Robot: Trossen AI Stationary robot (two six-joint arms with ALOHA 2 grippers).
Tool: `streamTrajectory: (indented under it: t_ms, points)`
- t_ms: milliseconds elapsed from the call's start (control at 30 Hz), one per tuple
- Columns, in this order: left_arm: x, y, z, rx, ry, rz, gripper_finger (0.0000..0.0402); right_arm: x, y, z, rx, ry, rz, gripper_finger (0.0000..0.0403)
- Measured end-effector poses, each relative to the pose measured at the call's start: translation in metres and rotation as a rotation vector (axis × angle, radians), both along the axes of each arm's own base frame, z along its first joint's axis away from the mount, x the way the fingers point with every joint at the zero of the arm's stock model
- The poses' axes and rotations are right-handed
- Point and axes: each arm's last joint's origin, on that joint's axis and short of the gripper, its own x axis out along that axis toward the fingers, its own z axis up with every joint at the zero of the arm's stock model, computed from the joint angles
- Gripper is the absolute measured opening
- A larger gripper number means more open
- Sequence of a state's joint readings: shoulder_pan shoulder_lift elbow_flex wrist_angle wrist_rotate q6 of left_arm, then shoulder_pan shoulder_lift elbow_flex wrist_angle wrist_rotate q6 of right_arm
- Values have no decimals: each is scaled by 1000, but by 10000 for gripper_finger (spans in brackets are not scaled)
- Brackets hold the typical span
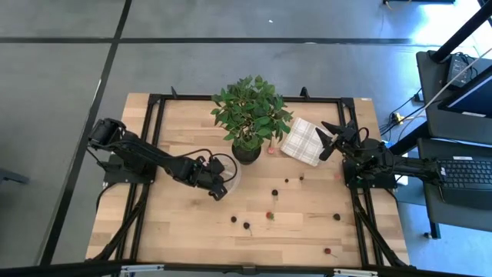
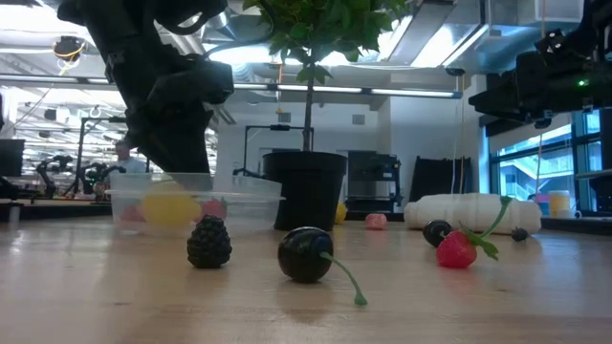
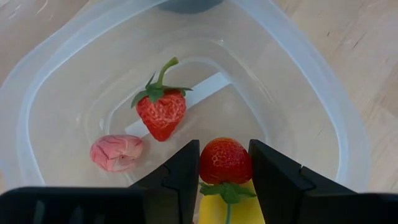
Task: Pick and placing Produce into tupperware
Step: Put the top red strawberry into the transparent bin, then put the left blackberry into the transparent bin
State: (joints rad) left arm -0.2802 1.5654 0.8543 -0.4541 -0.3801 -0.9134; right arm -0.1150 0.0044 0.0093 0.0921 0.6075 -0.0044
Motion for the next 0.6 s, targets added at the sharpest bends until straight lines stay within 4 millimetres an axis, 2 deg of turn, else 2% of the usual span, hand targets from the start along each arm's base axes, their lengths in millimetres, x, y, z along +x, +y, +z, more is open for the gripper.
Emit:
streamTrajectory:
  t_ms: [300, 600]
  points:
    - [0, 0, 0, 0, 0, 0, 131, 0, 0, 0, 0, 0, 0, 182]
    - [0, 0, 0, 3, 2, -6, 177, 0, 0, 0, 0, 0, 0, 182]
